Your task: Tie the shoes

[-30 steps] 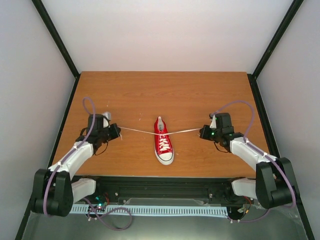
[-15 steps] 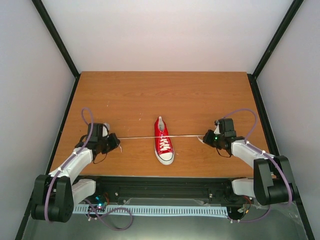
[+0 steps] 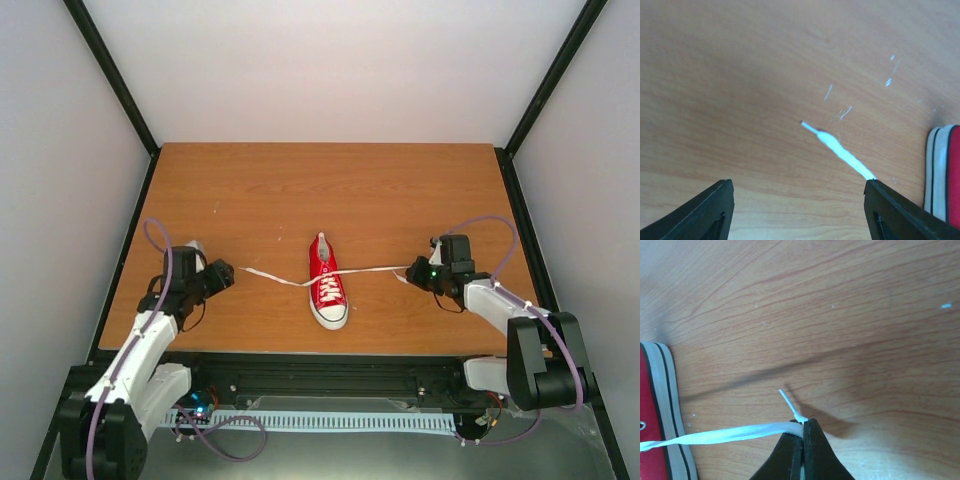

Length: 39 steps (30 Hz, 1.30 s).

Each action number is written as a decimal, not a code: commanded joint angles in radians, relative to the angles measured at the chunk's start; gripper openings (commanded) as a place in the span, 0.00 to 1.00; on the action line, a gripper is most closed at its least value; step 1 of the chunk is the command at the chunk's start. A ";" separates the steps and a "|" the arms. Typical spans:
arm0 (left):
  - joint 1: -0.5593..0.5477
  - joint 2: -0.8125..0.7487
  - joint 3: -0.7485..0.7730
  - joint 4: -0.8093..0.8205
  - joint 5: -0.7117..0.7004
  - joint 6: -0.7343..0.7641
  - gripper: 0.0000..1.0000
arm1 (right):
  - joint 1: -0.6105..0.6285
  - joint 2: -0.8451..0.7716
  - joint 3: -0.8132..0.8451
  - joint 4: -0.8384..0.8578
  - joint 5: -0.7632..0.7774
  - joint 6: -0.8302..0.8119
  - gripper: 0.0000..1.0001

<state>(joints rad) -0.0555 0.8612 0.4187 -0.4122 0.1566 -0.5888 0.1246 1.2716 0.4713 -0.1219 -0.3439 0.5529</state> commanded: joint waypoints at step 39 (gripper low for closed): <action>-0.560 0.650 0.252 0.391 0.235 0.498 0.39 | -0.013 0.110 0.073 0.078 -0.127 -0.045 0.03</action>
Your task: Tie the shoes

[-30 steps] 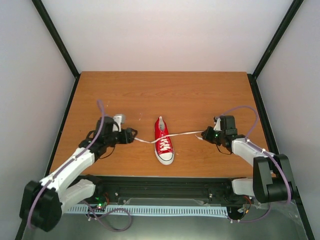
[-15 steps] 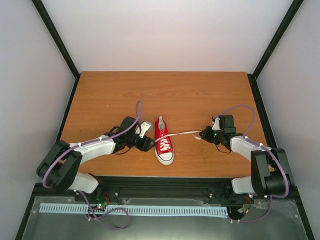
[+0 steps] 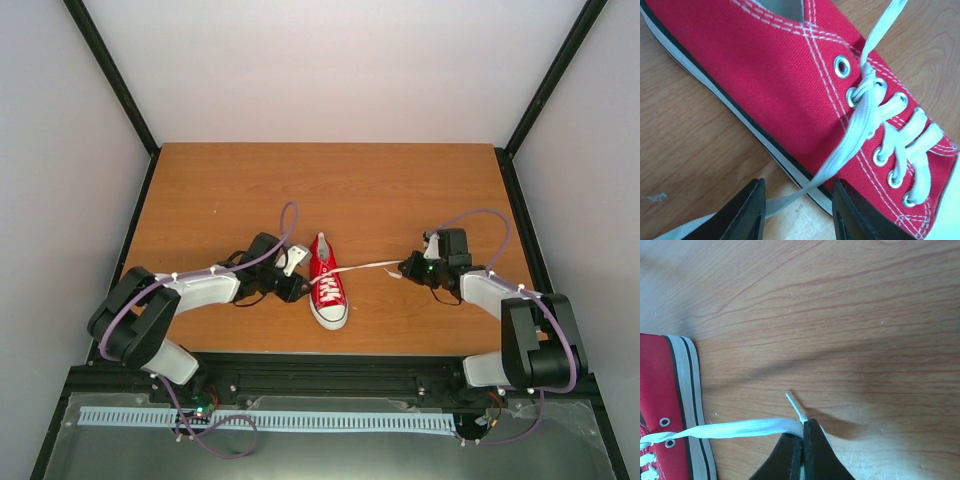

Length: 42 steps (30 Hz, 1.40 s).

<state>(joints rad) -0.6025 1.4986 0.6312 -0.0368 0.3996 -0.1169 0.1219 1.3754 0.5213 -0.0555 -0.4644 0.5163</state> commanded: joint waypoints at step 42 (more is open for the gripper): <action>-0.017 -0.121 -0.024 0.287 0.070 -0.132 0.01 | 0.387 0.365 0.741 -0.035 -0.159 0.020 0.06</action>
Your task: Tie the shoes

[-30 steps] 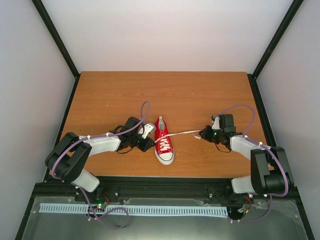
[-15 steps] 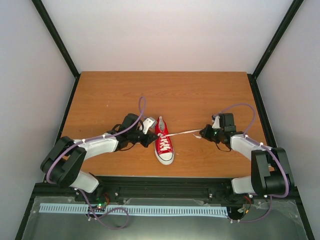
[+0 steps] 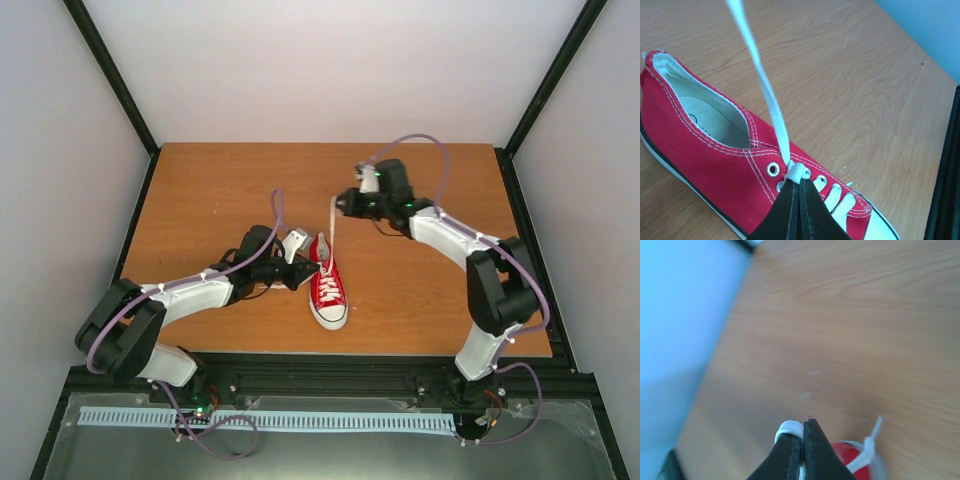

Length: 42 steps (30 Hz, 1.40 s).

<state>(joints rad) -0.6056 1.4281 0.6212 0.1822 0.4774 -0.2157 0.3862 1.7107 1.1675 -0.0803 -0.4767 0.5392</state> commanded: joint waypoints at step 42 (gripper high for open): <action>-0.014 0.019 0.073 0.035 0.119 -0.134 0.01 | 0.180 -0.185 -0.452 0.414 -0.400 -0.360 0.84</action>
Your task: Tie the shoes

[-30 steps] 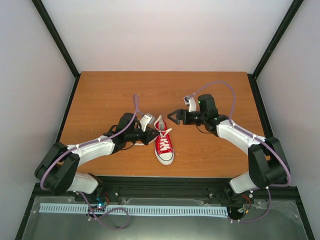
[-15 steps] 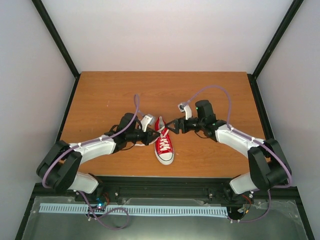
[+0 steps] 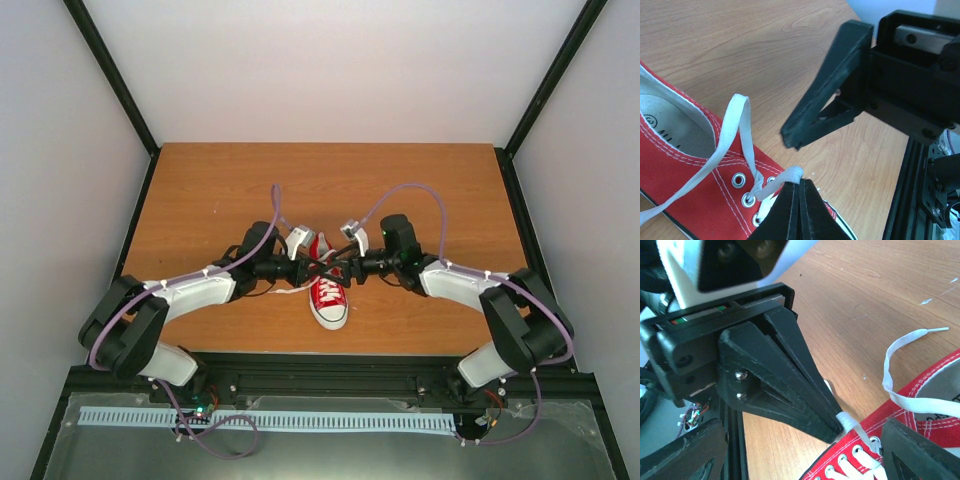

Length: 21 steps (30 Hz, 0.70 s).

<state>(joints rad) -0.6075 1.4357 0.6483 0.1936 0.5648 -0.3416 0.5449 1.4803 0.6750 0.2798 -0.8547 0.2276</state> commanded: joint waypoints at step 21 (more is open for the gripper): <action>-0.012 0.041 0.070 0.024 0.027 -0.028 0.01 | 0.093 0.104 0.029 0.060 0.267 -0.108 0.29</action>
<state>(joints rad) -0.6071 1.4635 0.6823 0.1936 0.5632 -0.3630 0.6308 1.5906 0.6956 0.2913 -0.6846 0.1291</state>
